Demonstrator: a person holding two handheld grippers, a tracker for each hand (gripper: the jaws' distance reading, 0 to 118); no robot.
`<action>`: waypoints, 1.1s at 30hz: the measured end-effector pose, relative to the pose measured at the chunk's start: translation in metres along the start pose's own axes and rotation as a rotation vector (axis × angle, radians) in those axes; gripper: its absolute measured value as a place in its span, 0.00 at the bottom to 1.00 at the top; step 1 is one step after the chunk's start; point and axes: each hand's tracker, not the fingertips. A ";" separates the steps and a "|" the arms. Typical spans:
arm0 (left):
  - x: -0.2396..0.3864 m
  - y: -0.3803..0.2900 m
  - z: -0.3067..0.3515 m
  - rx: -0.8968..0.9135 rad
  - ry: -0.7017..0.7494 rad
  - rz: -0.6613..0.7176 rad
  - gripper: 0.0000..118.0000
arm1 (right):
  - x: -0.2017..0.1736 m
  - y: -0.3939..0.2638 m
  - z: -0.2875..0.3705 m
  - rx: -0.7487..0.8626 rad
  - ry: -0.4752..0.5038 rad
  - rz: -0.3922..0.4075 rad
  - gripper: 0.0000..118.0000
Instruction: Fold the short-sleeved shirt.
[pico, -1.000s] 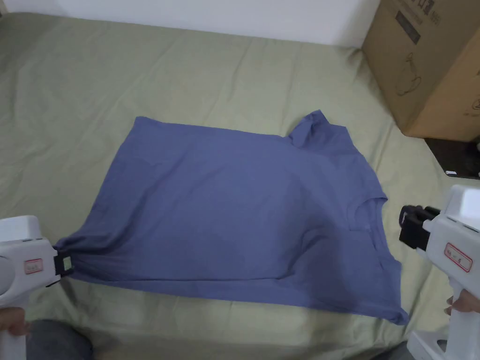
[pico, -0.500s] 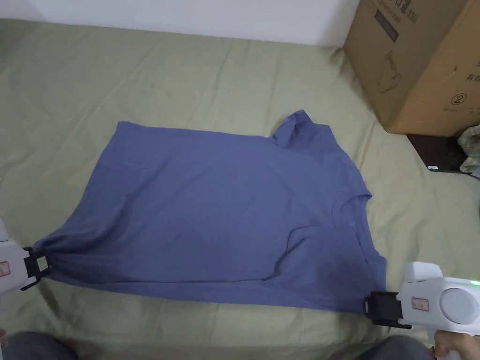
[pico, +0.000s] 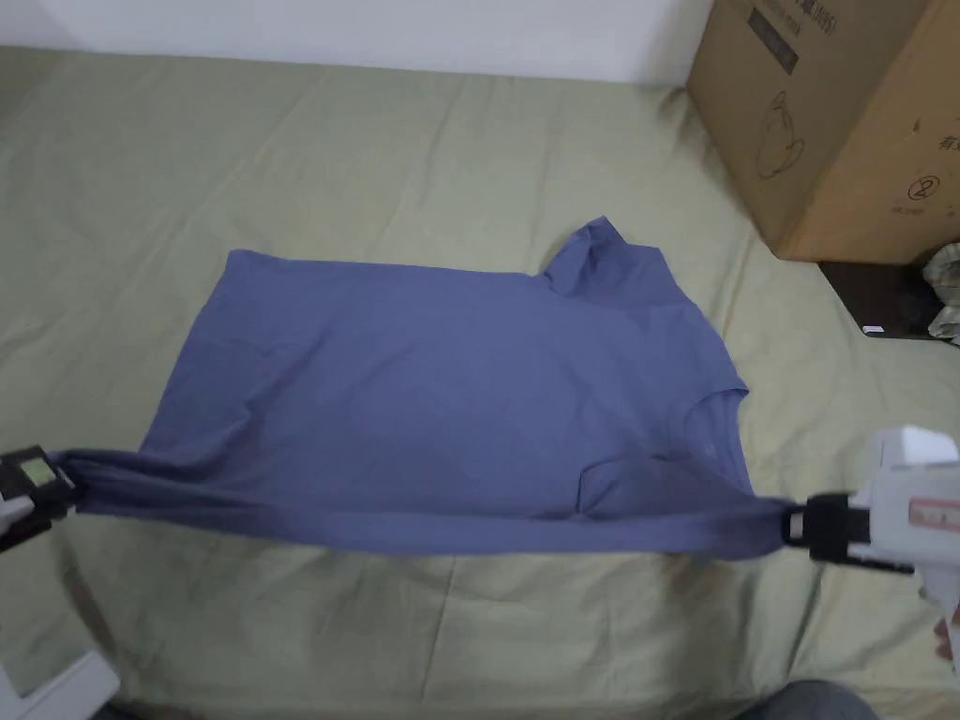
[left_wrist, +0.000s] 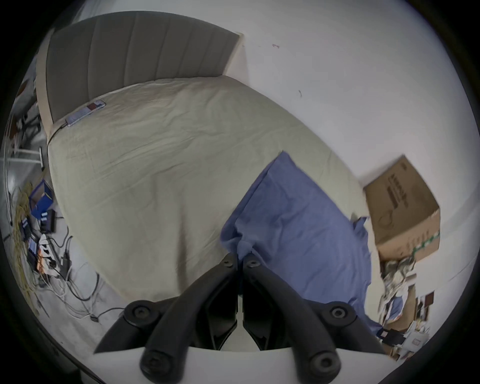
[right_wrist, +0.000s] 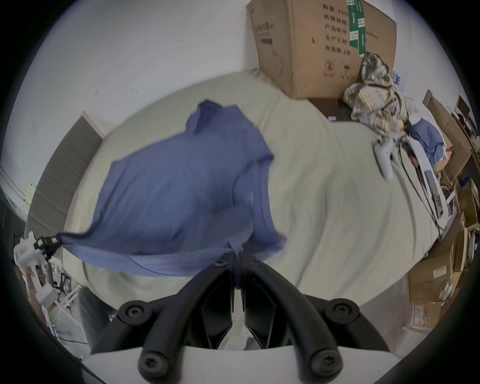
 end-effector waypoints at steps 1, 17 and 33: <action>0.005 0.008 -0.005 0.004 -0.002 -0.011 0.00 | 0.000 0.014 0.002 0.017 0.008 -0.004 0.03; 0.085 0.087 -0.188 -0.086 0.147 -0.108 0.29 | 0.005 0.162 -0.144 -0.022 -0.321 -0.123 0.20; 0.115 0.047 -0.058 0.385 0.091 -0.604 0.94 | -0.052 0.104 0.006 0.589 -0.277 0.122 0.91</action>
